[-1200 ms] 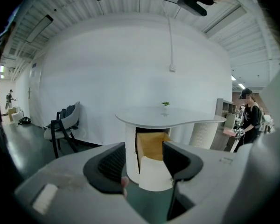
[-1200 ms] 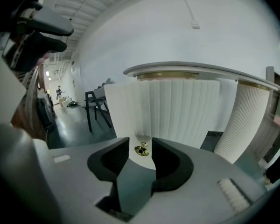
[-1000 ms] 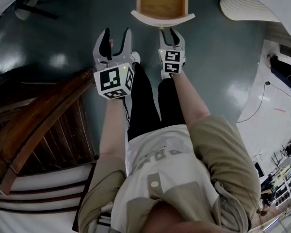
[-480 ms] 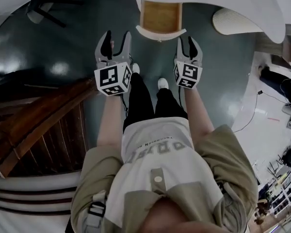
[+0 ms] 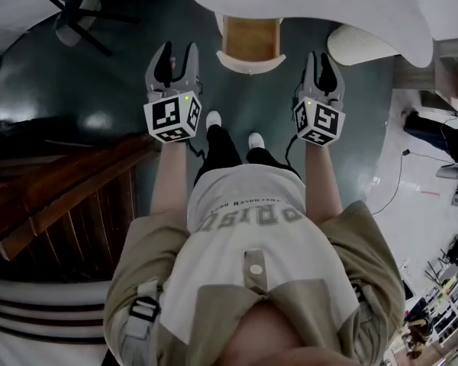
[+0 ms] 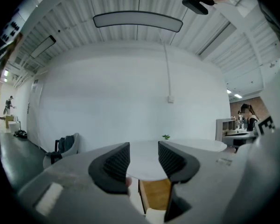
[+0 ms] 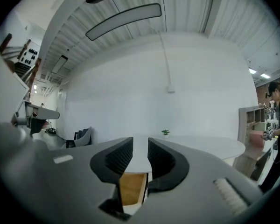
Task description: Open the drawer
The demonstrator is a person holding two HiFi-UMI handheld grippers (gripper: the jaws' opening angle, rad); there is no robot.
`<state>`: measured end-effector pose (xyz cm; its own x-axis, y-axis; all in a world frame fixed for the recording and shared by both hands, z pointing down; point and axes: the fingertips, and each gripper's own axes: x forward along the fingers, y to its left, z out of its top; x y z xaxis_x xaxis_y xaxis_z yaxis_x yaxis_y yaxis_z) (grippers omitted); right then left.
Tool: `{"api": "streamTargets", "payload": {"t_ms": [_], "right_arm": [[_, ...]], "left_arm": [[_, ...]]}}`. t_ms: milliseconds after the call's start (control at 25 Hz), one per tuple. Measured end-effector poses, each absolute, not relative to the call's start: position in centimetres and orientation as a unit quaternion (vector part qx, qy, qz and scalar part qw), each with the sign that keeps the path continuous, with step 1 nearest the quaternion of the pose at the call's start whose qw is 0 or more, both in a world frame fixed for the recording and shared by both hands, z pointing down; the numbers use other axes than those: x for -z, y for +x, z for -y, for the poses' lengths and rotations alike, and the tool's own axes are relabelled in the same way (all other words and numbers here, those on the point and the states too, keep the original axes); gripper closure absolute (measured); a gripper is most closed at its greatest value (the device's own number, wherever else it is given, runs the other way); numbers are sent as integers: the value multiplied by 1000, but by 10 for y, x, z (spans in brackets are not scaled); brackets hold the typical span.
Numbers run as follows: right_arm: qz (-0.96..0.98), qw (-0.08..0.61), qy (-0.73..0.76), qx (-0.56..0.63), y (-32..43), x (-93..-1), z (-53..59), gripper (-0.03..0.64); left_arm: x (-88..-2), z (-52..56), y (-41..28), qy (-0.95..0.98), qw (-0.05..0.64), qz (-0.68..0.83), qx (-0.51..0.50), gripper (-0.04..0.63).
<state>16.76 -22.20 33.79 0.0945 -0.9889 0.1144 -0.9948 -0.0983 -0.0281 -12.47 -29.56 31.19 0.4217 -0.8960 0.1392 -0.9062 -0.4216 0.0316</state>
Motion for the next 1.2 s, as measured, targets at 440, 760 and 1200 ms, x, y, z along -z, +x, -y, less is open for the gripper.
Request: {"api": "streamTargets", "payload": {"t_ms": [440, 760, 1200], "right_arm": [[674, 12, 738, -3, 174, -273, 220, 614], [676, 9, 737, -4, 170, -277, 222, 614], [662, 16, 749, 11, 174, -275, 225, 617]], "left_arm": [[-270, 291, -119, 845, -29, 533, -29, 588], [-273, 291, -119, 849, -36, 526, -32, 588], [-273, 293, -118, 849, -40, 525, -32, 588]]}}
